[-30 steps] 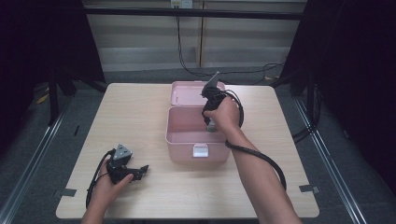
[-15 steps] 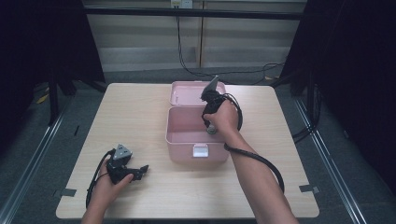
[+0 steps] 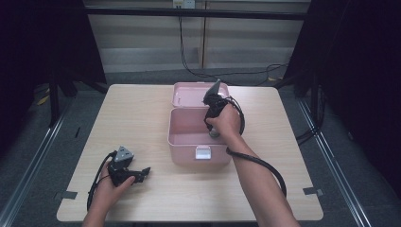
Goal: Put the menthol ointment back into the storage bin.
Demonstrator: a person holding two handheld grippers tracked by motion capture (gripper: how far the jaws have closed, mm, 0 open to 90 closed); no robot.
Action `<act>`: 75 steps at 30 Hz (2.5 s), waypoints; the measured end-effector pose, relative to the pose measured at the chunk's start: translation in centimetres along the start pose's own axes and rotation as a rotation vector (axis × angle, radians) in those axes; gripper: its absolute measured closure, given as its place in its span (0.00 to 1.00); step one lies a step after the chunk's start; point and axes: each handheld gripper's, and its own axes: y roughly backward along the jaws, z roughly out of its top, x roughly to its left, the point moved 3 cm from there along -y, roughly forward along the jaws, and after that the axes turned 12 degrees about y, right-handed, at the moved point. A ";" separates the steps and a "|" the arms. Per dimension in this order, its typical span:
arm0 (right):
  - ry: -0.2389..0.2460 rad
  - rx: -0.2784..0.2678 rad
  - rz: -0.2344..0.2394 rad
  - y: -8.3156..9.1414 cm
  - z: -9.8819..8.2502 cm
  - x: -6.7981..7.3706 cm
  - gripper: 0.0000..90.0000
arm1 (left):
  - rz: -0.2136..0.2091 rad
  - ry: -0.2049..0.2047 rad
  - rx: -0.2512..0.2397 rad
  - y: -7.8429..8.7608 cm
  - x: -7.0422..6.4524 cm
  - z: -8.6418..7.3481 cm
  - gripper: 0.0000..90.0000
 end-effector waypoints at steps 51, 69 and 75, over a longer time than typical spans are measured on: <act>0.005 0.017 -0.001 -0.4 -0.3 0.2 0.49 | -0.003 0.001 -0.001 -0.1 -0.1 0.0 0.16; 0.036 -0.014 0.007 3.6 -0.8 0.5 0.42 | -0.004 0.001 0.002 -0.1 -0.1 0.0 0.16; 0.063 -0.034 0.001 5.2 -0.9 0.5 0.39 | -0.003 -0.002 0.006 0.0 -0.1 0.0 0.16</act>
